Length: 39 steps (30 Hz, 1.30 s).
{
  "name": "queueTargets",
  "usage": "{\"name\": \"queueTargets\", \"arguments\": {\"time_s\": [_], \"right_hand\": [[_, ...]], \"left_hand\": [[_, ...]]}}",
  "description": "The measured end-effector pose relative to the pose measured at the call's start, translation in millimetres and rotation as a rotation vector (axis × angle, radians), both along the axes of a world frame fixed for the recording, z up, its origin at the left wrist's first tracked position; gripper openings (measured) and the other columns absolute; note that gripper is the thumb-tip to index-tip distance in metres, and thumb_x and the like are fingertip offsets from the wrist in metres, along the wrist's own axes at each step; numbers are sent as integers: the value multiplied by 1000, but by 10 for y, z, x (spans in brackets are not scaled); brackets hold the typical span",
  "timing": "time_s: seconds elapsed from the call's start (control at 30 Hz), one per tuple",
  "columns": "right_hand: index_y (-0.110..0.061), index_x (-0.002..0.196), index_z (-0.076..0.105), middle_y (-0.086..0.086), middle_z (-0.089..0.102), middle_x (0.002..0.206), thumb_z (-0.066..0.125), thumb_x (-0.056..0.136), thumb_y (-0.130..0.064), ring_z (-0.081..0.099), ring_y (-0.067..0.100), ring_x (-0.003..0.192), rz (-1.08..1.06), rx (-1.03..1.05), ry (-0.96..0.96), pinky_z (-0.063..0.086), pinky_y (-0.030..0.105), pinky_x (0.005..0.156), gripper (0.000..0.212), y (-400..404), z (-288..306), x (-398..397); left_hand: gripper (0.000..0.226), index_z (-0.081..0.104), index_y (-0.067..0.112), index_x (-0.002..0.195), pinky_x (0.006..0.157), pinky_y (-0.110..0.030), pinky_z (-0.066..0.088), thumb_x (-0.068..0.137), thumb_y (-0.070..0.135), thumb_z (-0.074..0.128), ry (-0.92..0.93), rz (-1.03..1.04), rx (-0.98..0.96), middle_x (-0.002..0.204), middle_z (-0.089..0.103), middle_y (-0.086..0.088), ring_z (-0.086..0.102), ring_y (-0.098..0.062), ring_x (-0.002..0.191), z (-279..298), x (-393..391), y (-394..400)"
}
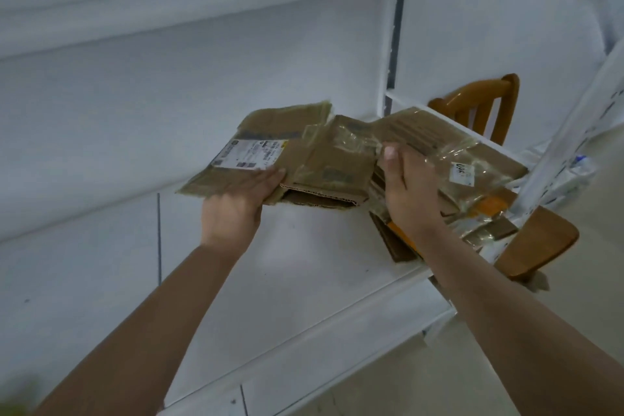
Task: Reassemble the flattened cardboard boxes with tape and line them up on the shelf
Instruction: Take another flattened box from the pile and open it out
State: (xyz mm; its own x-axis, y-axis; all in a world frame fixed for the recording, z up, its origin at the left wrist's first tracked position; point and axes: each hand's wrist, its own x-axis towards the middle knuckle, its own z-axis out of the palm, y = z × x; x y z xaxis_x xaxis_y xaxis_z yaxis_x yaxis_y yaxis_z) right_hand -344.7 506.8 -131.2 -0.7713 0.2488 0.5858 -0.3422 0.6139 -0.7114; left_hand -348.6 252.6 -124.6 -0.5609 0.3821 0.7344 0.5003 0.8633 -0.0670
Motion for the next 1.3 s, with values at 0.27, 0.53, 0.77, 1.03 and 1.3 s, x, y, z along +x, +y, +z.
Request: {"name": "queueTargets", "arguments": {"time_s": [0.27, 0.53, 0.77, 1.03, 1.3], "right_hand": [[-11, 119, 62, 8, 71, 113, 68, 91, -28, 69, 27, 103, 321, -954, -607, 60, 36, 73, 34, -1200, -4, 136], [-9, 100, 66, 7, 76, 90, 54, 100, -18, 74, 23, 78, 440, -965, -678, 58, 32, 54, 15, -2773, -147, 796], [-11, 110, 67, 6, 76, 98, 57, 98, -21, 74, 22, 85, 600, -893, -685, 58, 28, 57, 19, -3717, -208, 1177], [-18, 120, 66, 3, 74, 110, 59, 95, -34, 71, 21, 100, 755, -676, -585, 59, 28, 72, 30, -4384, -33, 1022], [-34, 119, 59, -15, 70, 114, 55, 94, -40, 66, 6, 107, 854, -488, -539, 57, 25, 82, 26, -5244, 94, 915]], "left_hand": [[65, 74, 16, 115, 66, -27, 58, 61, -20, 77, -42, 23, -36, 115, 72, -1, 70, -21, 102, -57, 690, -1010], [73, 68, 16, 124, 67, -29, 56, 76, 70, 58, -263, 58, -29, 109, 74, -2, 73, -20, 88, -52, 1813, -2727], [61, 38, 18, 148, 107, -40, 40, 97, 49, 50, -551, 580, 642, 144, 52, -6, 49, -27, 131, 148, 2061, -4095], [48, 55, 11, 129, 88, -37, 51, 96, 46, 56, -714, 541, 1153, 120, 66, -6, 64, -25, 107, 13, 1972, -4837], [35, 60, 16, 122, 88, -36, 55, 94, 36, 63, -434, 370, 1209, 109, 71, 0, 68, -17, 100, 63, 2077, -5663]]}}
